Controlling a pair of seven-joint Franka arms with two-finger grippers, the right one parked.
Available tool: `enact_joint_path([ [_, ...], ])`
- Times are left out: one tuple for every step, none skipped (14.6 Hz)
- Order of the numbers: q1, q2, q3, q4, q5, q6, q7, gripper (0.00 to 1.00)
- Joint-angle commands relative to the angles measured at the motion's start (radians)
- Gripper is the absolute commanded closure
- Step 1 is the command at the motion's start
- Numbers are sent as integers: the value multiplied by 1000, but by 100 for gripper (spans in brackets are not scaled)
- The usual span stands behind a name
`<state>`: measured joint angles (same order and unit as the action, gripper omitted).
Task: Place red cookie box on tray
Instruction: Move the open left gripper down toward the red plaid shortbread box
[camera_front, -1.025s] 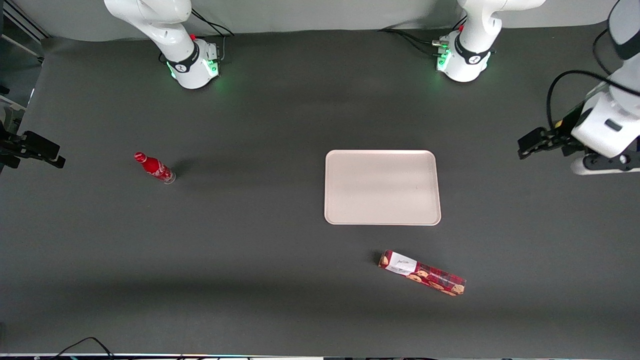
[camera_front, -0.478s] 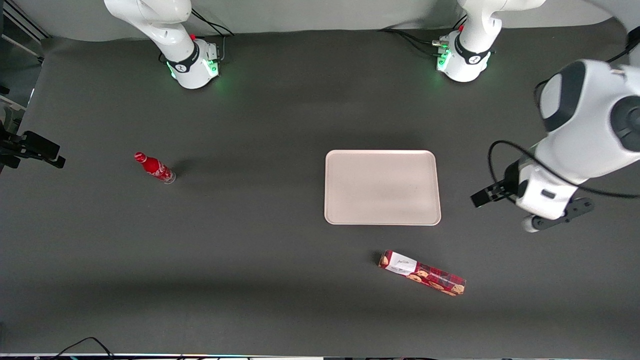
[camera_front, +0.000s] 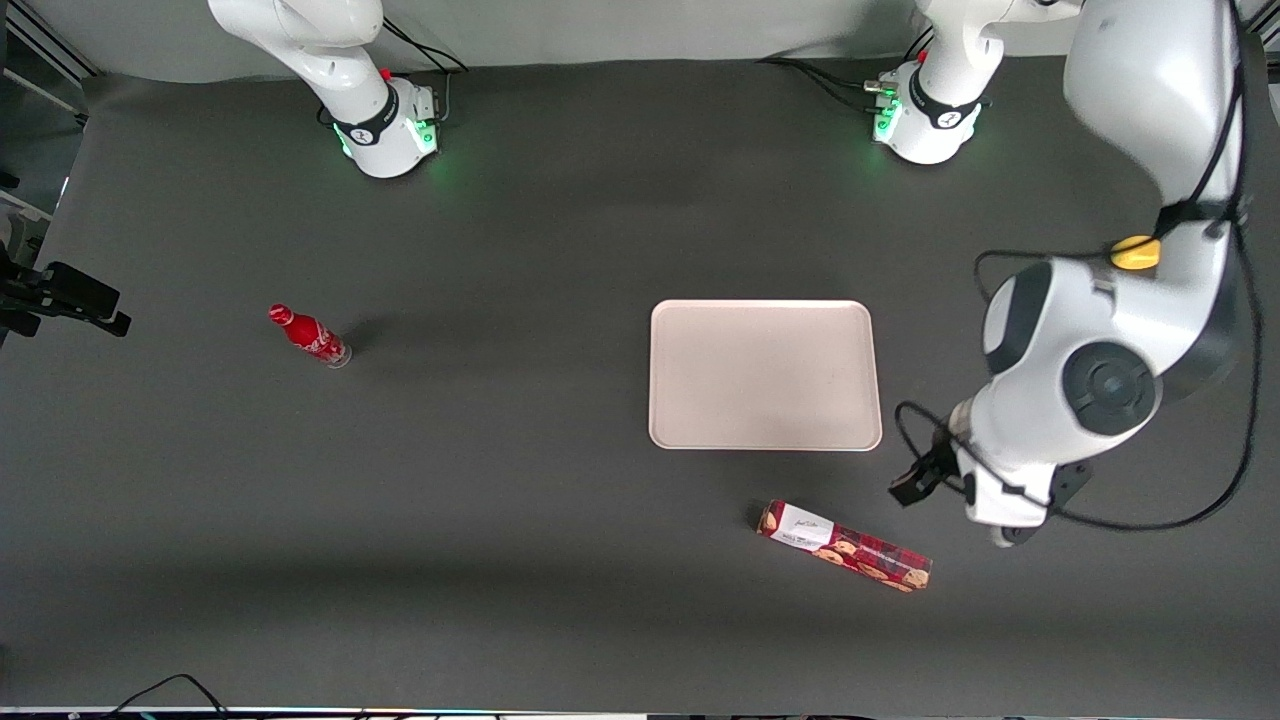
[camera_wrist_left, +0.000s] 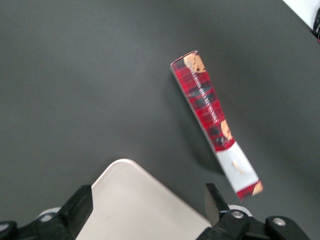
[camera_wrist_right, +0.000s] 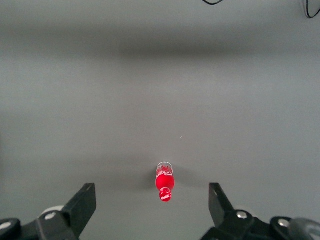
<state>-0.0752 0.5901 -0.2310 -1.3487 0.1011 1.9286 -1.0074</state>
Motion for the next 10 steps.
enact_joint_path([
  [-28,169,-1,131,32,94,-77,0],
  [-28,192,1,131,34,131,-91,0],
  [-28,210,1,132,34,159,-97,0],
  [-28,224,1,132,34,177,-100,0],
  [-37,241,1,132,35,200,-121,0],
  [-49,257,1,132,43,237,-144,0],
  [-54,278,1,134,61,275,-157,0],
  [-54,301,1,149,74,309,-158,0],
  [-54,322,2,163,84,323,-158,0],
  [-54,336,4,175,95,329,-160,0],
])
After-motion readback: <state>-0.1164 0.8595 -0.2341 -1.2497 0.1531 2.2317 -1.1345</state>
